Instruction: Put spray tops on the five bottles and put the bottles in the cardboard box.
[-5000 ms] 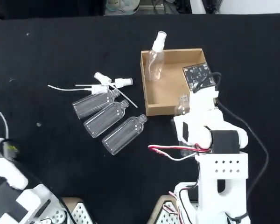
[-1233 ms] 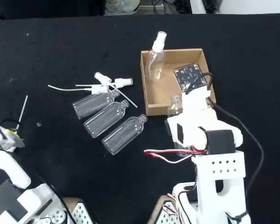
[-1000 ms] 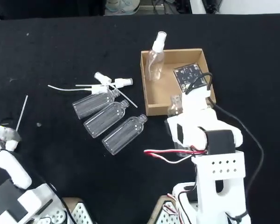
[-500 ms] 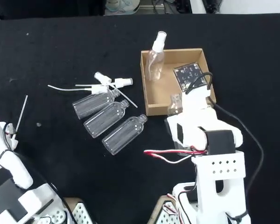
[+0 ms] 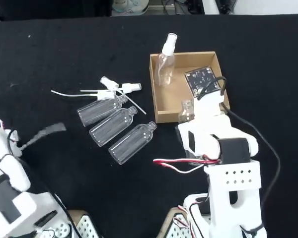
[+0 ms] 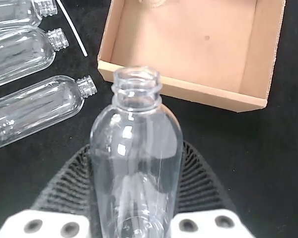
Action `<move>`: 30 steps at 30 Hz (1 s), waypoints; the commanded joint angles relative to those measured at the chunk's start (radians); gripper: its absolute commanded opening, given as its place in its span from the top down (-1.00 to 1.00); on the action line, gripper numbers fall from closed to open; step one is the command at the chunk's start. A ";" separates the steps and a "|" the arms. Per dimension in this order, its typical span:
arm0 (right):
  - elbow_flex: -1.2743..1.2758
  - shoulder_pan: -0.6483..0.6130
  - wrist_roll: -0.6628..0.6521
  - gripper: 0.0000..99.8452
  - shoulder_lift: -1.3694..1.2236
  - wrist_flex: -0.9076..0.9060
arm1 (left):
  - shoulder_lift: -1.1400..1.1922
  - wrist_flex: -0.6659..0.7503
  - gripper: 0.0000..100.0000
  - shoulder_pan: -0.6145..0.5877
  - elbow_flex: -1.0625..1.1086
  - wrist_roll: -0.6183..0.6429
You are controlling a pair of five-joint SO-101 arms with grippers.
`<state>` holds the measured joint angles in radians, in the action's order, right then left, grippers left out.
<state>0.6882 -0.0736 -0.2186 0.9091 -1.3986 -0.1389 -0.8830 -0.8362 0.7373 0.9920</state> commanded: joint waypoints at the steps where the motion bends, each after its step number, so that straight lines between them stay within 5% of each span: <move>1: -0.007 -0.012 0.002 0.98 0.025 0.029 | 0.049 0.020 0.52 0.013 -0.054 0.009; 17: -0.007 -0.012 0.002 0.98 0.025 0.029 | 0.063 0.020 0.52 -0.076 -0.107 -0.011; 23: -0.007 -0.012 0.002 0.98 0.025 0.029 | 0.071 0.020 0.52 -0.122 -0.122 -0.144; 30: -0.008 -0.012 0.002 0.98 0.025 0.029 | 0.071 0.018 0.53 -0.101 -0.105 -0.476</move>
<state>0.6882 -0.0736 -0.2186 0.9091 -1.3924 -0.0637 -0.8723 -0.9436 0.6682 0.6912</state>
